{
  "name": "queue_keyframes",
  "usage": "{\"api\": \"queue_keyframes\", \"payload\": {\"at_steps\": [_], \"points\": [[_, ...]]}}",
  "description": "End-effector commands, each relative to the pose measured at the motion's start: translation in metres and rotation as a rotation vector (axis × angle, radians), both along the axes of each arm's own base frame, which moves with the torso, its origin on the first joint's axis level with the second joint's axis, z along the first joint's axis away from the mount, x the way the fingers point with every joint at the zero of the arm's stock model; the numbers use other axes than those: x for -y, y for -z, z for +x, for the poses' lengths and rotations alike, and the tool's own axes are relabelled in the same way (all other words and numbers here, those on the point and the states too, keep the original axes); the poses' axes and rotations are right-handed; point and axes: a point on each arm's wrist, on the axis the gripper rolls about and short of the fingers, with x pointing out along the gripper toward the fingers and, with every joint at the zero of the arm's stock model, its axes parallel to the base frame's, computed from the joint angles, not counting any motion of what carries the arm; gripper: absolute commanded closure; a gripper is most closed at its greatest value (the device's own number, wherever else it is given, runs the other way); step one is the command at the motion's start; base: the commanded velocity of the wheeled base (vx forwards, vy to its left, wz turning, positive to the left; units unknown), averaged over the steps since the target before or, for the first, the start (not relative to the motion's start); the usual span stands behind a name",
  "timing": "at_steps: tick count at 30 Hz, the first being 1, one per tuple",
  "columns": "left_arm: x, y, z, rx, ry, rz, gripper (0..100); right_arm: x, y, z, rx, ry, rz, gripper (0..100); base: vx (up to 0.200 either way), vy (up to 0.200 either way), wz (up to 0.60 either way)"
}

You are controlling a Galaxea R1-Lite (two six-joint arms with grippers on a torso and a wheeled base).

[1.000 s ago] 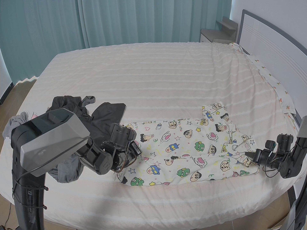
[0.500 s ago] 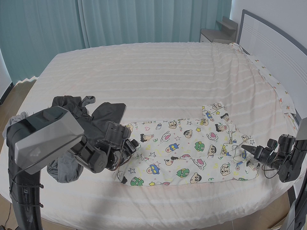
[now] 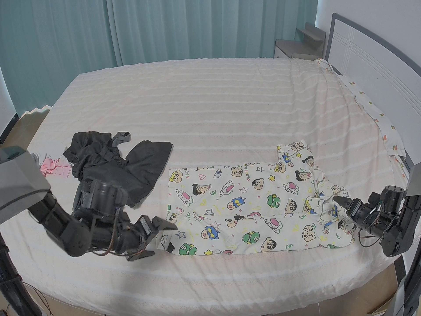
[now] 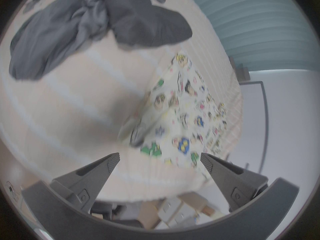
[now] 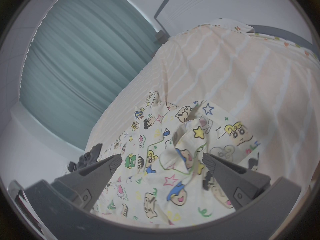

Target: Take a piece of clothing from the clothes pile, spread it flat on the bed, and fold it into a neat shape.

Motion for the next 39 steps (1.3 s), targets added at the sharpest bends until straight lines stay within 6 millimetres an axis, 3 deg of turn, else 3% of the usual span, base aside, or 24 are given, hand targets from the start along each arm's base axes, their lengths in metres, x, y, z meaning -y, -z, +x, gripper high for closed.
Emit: {"api": "queue_keyframes", "payload": {"at_steps": [1, 5, 12, 19, 37, 38, 39], "points": [[-0.054, -0.010, -0.061, -0.020, 0.035, -0.228, 0, -0.039, -0.008, 0.009, 0.012, 0.065, 0.100, 0, 0.000, 0.000, 0.00], [-0.061, -0.001, -0.069, 0.046, 0.052, -0.257, 0, -0.047, -0.010, 0.018, 0.031, 0.091, 0.138, 0, 0.000, 0.000, 0.00], [-0.062, 0.021, -0.084, 0.135, 0.088, -0.236, 0, -0.054, 0.015, 0.035, -0.010, 0.101, 0.106, 0, 0.000, 0.000, 0.00], [-0.062, 0.022, -0.082, 0.145, 0.086, -0.233, 0, -0.053, 0.031, 0.036, -0.036, 0.067, 0.004, 0, 0.000, 0.000, 0.00], [-0.062, 0.023, -0.082, 0.146, 0.085, -0.232, 0, -0.046, 0.034, 0.049, 0.005, 0.054, -0.090, 0, 0.000, 0.000, 0.00], [-0.062, 0.023, -0.082, 0.146, 0.085, -0.232, 0, -0.046, 0.037, 0.052, 0.010, 0.049, -0.102, 100, 0.000, 0.000, 0.00], [-0.062, 0.023, -0.082, 0.146, 0.085, -0.232, 0, -0.046, 0.038, 0.053, 0.009, 0.048, -0.105, 100, 0.000, 0.000, 0.00]]}}
